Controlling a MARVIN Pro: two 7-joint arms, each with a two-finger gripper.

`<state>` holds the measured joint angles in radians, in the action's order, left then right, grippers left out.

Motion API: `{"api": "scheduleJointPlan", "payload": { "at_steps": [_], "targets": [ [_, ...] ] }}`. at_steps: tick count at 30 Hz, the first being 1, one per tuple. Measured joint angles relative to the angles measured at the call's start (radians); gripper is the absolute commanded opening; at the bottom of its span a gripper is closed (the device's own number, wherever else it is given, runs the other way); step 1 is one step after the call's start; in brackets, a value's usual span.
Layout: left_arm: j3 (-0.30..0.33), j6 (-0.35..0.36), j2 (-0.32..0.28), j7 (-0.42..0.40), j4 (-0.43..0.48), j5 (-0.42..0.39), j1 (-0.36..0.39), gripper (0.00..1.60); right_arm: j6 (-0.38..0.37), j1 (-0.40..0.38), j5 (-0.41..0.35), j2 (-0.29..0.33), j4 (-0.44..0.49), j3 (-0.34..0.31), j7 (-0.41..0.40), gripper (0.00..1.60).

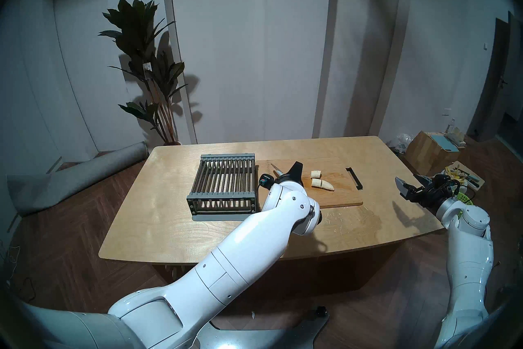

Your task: Cut the banana into four pieces on the cutting board

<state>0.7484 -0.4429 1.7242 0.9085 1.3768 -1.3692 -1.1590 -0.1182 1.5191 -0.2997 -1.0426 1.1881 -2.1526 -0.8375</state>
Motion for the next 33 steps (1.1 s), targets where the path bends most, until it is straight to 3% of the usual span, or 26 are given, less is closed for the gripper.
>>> {"api": "scheduleJointPlan", "payload": {
  "at_steps": [32,33],
  "targets": [
    [0.051,-0.021,0.006,-0.08,-0.09,-0.063,0.019,0.0,-0.025,0.006,0.0,-0.002,0.02,-0.02,0.019,1.6],
    [0.054,-0.02,0.006,-0.089,-0.093,-0.07,0.019,0.46,-0.025,0.006,0.0,-0.002,0.02,-0.02,0.019,1.6]
  ]
}}
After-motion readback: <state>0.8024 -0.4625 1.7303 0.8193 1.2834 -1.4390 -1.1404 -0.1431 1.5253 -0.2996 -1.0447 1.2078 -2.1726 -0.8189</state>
